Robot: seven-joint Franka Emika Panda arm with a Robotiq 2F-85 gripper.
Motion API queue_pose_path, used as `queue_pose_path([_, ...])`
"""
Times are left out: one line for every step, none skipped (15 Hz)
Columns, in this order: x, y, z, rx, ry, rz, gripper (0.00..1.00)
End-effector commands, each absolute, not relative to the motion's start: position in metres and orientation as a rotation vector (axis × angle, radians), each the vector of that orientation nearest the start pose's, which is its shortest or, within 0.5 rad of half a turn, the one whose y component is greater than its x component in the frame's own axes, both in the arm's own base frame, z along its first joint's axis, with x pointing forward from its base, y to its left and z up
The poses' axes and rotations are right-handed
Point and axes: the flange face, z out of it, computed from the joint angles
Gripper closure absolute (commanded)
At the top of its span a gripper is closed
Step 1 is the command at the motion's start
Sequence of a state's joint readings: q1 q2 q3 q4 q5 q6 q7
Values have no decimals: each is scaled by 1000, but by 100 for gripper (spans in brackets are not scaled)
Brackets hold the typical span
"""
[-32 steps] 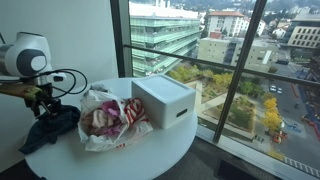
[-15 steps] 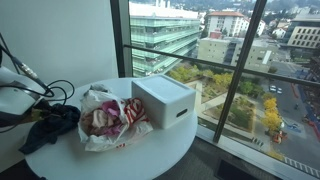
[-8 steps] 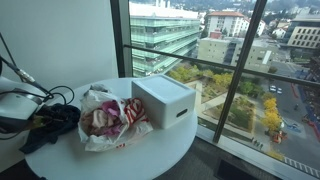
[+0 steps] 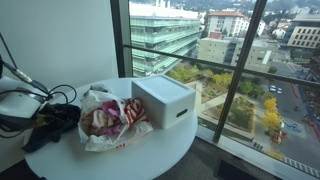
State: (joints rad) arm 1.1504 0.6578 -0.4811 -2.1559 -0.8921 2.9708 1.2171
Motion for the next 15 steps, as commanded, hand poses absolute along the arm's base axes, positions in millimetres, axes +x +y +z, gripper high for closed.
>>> queue_pose_path([415, 361, 151, -3201, -629, -808, 88])
queue_pose_path([418, 356, 161, -3201, -611, -807, 91])
queue_pose_path([420, 350, 174, -3196, -587, -809, 92])
queue_pose_path([422, 345, 189, -3186, -552, -814, 94])
queue_pose_path([423, 339, 201, -3175, -525, -815, 91])
queue_pose_path([425, 333, 216, -3156, -482, -821, 90])
queue_pose_path([427, 328, 230, -3138, -442, -825, 90])
queue_pose_path([428, 323, 243, -3118, -407, -827, 90])
queue_pose_path([428, 317, 258, -3095, -371, -829, 90])
queue_pose_path([430, 312, 272, -3078, -330, -841, 90])
queue_pose_path([431, 307, 285, -3060, -292, -854, 90])
queue_pose_path([431, 301, 298, -3038, -264, -856, 90])
queue_pose_path([433, 296, 312, -3015, -230, -872, 90])
queue_pose_path([434, 291, 327, -2989, -195, -883, 90])
queue_pose_path([435, 287, 339, -2967, -166, -892, 90])
